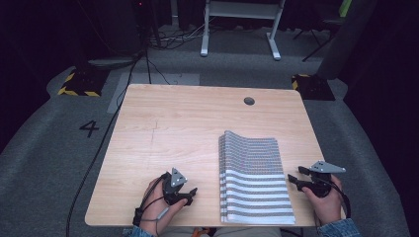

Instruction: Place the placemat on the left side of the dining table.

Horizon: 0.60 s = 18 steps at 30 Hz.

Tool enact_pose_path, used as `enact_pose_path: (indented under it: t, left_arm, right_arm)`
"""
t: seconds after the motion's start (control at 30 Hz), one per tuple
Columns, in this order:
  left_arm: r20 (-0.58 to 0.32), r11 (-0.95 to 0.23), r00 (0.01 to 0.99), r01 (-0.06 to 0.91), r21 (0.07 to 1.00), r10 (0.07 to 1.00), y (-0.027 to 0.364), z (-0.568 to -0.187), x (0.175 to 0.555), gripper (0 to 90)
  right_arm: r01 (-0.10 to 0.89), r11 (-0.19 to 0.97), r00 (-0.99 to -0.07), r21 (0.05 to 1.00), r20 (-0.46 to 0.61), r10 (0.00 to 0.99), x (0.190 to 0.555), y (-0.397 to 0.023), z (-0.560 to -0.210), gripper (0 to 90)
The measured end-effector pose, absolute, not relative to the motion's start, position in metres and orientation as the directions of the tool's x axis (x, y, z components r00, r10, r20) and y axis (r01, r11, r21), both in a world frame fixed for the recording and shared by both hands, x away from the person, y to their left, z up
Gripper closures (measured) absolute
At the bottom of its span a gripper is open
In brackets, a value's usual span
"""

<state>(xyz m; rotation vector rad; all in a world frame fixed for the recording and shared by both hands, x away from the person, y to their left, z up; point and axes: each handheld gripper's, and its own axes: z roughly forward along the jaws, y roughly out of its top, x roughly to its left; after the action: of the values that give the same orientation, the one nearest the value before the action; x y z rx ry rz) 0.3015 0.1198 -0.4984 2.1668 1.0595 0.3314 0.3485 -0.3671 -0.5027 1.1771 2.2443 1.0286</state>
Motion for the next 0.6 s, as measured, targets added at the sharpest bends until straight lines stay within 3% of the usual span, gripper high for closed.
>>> enact_pose_path:
  t: [0.6]
  left_arm:
    - [-0.125,-0.39,0.71,0.515,0.763,0.692,0.106,-0.455,0.299,31.9]
  right_arm:
    - [0.529,0.373,-0.563,0.762,-0.013,0.826,0.348,-0.367,-0.503,38.4]
